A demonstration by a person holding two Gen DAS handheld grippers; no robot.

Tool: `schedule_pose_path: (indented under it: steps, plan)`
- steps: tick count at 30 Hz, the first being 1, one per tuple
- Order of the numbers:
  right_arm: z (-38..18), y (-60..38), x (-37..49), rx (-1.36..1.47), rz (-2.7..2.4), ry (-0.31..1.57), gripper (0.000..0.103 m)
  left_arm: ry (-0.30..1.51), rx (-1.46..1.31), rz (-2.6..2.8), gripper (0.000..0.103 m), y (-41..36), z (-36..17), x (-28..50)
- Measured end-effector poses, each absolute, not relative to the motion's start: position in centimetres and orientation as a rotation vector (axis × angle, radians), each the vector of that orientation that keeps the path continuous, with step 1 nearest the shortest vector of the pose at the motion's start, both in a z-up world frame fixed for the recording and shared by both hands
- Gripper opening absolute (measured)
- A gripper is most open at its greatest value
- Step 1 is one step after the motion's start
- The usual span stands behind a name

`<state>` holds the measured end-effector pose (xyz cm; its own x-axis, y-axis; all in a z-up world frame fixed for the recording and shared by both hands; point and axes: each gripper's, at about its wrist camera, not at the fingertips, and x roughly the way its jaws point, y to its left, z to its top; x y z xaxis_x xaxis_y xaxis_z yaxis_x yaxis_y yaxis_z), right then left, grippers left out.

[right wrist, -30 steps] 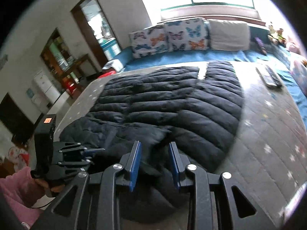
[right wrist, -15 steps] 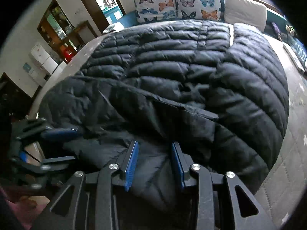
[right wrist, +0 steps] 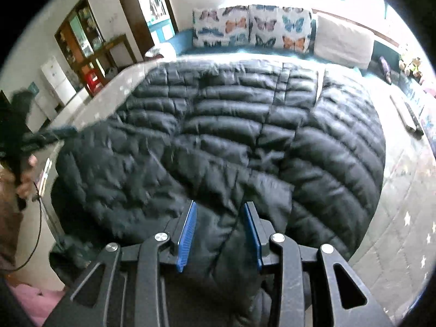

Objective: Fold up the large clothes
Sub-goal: 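Smooth the jacket flat with both tools, pressing the folded part down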

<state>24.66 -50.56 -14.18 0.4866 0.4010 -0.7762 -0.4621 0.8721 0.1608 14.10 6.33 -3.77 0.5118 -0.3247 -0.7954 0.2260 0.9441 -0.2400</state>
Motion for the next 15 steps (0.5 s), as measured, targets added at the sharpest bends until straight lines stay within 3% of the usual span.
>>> schedule_pose_path:
  steps: [8, 15]
  plan:
    - [-19.8, -51.0, 26.7, -0.099, 0.492, 1.019, 0.041, 0.961, -0.016, -0.343, 0.056, 5.2, -7.5, 12.0]
    - [-16.8, -51.6, 25.1, -0.089, 0.487, 0.977, 0.041, 0.949, 0.081, -0.308, 0.056, 3.7, -8.1, 10.8]
